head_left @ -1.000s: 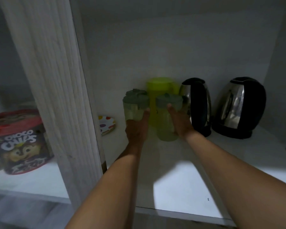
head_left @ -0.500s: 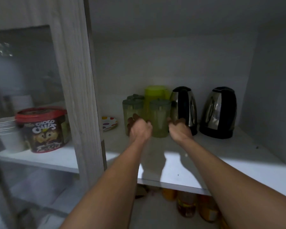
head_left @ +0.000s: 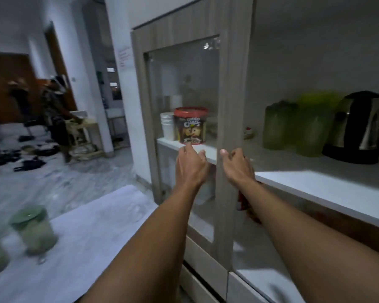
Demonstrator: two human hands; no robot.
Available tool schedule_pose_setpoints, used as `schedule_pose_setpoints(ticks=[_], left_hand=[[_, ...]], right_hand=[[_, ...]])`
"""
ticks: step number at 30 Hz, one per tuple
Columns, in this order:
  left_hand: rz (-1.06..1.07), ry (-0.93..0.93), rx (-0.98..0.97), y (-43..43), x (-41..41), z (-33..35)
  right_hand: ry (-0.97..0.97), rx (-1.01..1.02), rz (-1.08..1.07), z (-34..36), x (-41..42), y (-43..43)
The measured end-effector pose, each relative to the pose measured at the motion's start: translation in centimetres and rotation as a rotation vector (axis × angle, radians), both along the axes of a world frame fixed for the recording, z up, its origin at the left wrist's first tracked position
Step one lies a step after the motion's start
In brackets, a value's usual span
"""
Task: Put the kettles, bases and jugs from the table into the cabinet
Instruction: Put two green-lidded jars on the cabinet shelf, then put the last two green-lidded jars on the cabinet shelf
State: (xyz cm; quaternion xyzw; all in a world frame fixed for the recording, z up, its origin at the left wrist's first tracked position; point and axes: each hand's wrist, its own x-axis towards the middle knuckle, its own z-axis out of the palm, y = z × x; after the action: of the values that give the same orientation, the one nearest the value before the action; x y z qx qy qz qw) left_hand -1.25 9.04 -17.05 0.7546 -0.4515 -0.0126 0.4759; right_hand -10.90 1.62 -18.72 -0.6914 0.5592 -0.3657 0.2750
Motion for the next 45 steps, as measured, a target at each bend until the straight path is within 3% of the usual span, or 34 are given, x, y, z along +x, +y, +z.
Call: schedule_pose_setpoints(ticks=[13,19,30,45], left_hand=[[0.595,0.092,0.081,31.2,30.0,-4.0],[0.768,0.247,0.158,41.6,39.7,-7.8],[0.757,0.432,0.243,37.7,47.6,-16.1],[1.005,0.799,0.288,29.0,57.9,-24.8]], right_hand=[[0.058,0.048,0.660,-3.6,33.1,27.4],[0.147,0.158,0.763,-8.4,42.6,35.7],[0.277,0.281,0.666,-16.0,51.7,32.5],[0.338,0.467,0.573,-24.3,62.6,24.8]])
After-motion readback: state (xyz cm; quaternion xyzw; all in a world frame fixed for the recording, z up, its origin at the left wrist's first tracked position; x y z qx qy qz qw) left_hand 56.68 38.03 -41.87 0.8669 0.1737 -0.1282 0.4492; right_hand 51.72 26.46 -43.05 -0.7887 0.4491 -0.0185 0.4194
